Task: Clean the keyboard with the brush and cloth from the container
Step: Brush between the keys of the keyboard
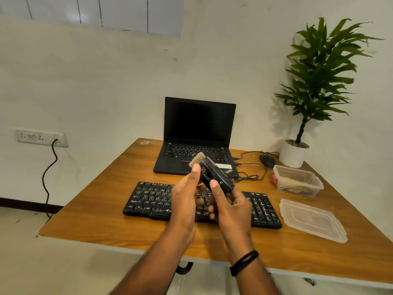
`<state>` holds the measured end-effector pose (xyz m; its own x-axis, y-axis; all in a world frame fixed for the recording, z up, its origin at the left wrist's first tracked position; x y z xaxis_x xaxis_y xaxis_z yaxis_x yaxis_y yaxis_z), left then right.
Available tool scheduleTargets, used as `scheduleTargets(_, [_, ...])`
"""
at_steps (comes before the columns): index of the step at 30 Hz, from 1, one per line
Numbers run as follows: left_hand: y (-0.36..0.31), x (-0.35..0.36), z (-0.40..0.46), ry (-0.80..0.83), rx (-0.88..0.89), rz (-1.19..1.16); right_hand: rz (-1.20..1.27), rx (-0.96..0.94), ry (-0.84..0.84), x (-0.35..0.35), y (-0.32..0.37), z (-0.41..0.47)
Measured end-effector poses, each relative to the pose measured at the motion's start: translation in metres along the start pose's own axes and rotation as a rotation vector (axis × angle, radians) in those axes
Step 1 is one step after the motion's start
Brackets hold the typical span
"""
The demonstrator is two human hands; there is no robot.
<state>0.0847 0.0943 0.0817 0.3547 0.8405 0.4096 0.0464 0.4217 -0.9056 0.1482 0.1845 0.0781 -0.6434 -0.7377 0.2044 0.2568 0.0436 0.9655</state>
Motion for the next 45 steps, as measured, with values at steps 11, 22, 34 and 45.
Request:
scheduleTargets(11, [0.011,-0.023,0.007,-0.096,-0.246,-0.314,-0.018,-0.099,0.059,0.027,-0.007,0.001])
scheduleTargets(22, [0.010,-0.074,0.037,0.093,-0.071,-0.234,0.345,0.366,0.134,0.098,-0.038,0.019])
scheduleTargets(34, [-0.018,-0.220,0.091,0.039,-0.029,0.943,-0.327,-0.151,0.295,0.174,-0.056,0.111])
scheduleTargets(45, [-0.009,-0.202,0.095,0.238,-0.045,1.282,-0.611,-0.460,0.413,0.189,-0.076,0.118])
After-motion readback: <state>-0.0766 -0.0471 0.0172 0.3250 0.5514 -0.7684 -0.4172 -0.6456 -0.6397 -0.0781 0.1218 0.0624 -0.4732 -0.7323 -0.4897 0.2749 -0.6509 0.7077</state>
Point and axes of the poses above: each hand's wrist, its own z-axis towards the middle knuckle, its own x-axis out of the palm, y = z × x, the point moved 5 cm from there along z, towards the middle knuckle, and after that the axes turned 1 degree about -x, right-handed, at the moved point
